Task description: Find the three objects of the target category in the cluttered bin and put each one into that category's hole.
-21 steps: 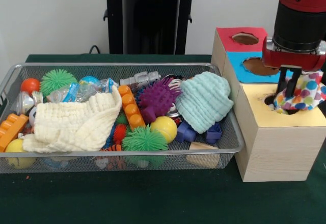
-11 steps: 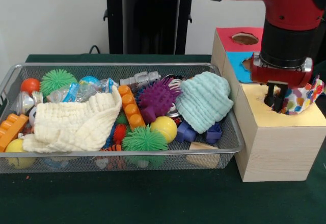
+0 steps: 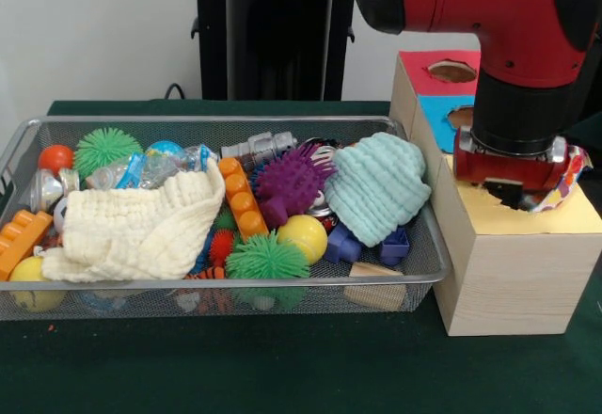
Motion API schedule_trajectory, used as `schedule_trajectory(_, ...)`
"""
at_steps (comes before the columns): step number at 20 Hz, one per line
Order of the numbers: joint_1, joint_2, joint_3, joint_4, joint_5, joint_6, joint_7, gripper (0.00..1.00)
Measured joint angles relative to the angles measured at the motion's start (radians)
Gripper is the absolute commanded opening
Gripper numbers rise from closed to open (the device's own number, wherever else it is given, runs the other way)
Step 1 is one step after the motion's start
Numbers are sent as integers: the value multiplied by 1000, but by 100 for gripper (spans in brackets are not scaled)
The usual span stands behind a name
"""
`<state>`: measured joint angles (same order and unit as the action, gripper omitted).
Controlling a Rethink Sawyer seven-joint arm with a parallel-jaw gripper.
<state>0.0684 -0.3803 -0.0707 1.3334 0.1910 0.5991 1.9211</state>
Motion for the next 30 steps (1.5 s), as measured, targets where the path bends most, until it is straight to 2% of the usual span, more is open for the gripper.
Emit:
schedule_trajectory(14,3,25,1,-72,-78,-2,0,0)
schedule_trajectory(27,4,26,5,-82,-112,-6,0,0)
schedule_trajectory(28,4,26,6,-83,-113,-6,0,100)
schedule_trajectory(30,3,26,7,-83,-112,-6,0,100)
